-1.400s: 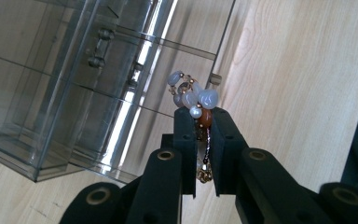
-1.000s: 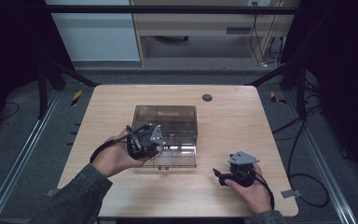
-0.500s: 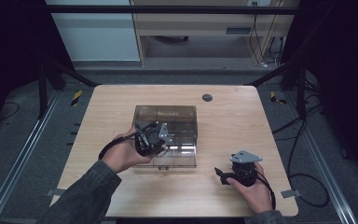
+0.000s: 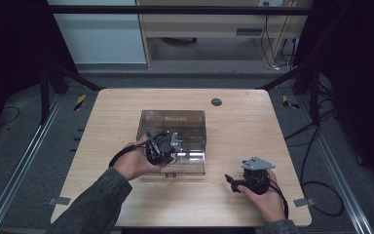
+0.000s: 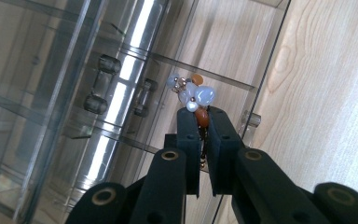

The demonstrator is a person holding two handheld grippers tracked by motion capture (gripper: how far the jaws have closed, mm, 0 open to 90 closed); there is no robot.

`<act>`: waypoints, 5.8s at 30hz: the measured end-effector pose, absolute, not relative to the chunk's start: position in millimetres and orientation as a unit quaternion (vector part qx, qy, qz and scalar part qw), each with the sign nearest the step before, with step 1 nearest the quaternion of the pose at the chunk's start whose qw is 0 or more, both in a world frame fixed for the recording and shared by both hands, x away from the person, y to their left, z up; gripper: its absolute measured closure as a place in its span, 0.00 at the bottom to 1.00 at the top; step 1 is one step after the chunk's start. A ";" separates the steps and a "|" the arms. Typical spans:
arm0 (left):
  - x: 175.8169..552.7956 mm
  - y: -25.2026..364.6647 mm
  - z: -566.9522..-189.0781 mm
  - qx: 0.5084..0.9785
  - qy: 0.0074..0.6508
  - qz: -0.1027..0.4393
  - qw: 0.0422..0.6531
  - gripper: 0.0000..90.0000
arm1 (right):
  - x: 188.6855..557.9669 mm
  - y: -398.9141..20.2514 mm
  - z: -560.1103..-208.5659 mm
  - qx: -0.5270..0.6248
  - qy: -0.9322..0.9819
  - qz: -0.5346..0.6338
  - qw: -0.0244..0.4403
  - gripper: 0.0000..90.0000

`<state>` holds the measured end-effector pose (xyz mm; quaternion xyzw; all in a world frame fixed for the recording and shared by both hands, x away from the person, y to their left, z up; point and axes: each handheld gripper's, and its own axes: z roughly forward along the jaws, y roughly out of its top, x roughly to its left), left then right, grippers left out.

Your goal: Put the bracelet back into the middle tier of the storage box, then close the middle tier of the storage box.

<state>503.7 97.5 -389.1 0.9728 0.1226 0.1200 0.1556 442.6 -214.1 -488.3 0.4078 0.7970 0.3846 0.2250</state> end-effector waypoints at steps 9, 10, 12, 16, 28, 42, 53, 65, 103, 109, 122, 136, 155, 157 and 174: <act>505.9 85.9 -404.8 0.978 0.117 0.110 0.134 0.94 | 442.3 -214.3 -487.2 0.403 0.796 0.384 0.237 0.19; 505.7 84.6 -407.4 0.978 0.116 0.110 0.131 0.94 | 442.0 -214.2 -486.8 0.401 0.796 0.383 0.240 0.19; 505.7 82.9 -410.9 0.980 0.113 0.110 0.122 0.94 | 441.5 -213.5 -486.4 0.400 0.796 0.385 0.242 0.19; 507.2 83.4 -413.1 0.979 0.118 0.113 0.123 0.94 | 441.7 -214.3 -486.6 0.403 0.794 0.385 0.242 0.19; 514.8 88.3 -421.1 0.978 0.130 0.114 0.115 0.94 | 441.5 -215.3 -486.1 0.405 0.793 0.385 0.244 0.19; 514.4 91.2 -420.9 0.976 0.129 0.121 0.126 0.88 | 441.8 -215.5 -486.4 0.405 0.794 0.384 0.241 0.18; 502.7 90.0 -400.0 0.968 0.123 0.147 0.160 0.75 | 442.1 -215.7 -486.6 0.407 0.792 0.384 0.243 0.18; 490.1 83.6 -388.3 0.957 0.132 0.174 0.190 0.37 | 441.3 -214.9 -486.4 0.406 0.793 0.386 0.239 0.22; 509.1 122.2 -358.9 0.908 0.214 0.232 0.275 0.15 | 434.1 -199.5 -472.0 0.389 0.794 0.393 0.251 0.30; 520.1 130.0 -360.7 0.894 0.249 0.231 0.292 0.15 | 431.5 -193.5 -470.8 0.386 0.798 0.391 0.249 0.31; 552.0 156.9 -366.8 0.851 0.316 0.230 0.351 0.17 | 409.9 -181.2 -462.4 0.408 0.792 0.387 0.239 0.54; 551.3 146.8 -367.5 0.825 0.340 0.271 0.361 0.31 | 388.1 -164.0 -461.8 0.395 0.804 0.390 0.215 0.82; 552.2 145.1 -390.1 0.808 0.362 0.282 0.370 0.68 | 384.3 -130.1 -470.1 0.363 0.818 0.414 0.166 1.00; 552.8 147.3 -390.9 0.804 0.364 0.284 0.376 0.75 | 384.4 -125.7 -470.9 0.360 0.821 0.411 0.164 1.00; 549.2 154.9 -394.2 0.793 0.375 0.269 0.398 0.98 | 393.2 -95.2 -468.5 0.342 0.830 0.407 0.168 1.00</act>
